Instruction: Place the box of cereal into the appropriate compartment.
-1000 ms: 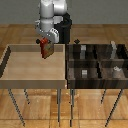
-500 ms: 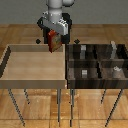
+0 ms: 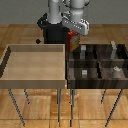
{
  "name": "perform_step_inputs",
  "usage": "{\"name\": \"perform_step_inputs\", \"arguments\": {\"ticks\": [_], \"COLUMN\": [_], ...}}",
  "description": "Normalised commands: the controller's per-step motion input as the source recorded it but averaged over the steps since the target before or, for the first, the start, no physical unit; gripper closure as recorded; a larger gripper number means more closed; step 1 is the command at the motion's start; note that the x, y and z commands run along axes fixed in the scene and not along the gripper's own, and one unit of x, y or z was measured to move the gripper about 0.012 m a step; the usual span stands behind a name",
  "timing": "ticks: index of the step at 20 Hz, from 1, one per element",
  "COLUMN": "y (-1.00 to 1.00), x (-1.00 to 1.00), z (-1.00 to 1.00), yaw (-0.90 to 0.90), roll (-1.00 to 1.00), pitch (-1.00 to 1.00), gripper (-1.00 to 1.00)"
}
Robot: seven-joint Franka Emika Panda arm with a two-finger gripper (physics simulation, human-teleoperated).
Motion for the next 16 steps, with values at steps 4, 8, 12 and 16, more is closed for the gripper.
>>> {"name": "perform_step_inputs", "arguments": {"ticks": [4,8,12,16], "y": [1.00,1.00,1.00,1.00], "x": [0.00,0.00,0.00,0.00], "z": [0.00,0.00,0.00,0.00], "yaw": [0.00,0.00,0.00,0.00], "roll": [0.00,0.00,0.00,0.00], "pitch": [0.00,0.00,0.00,0.00], "gripper": [1.00,1.00,1.00,1.00]}}
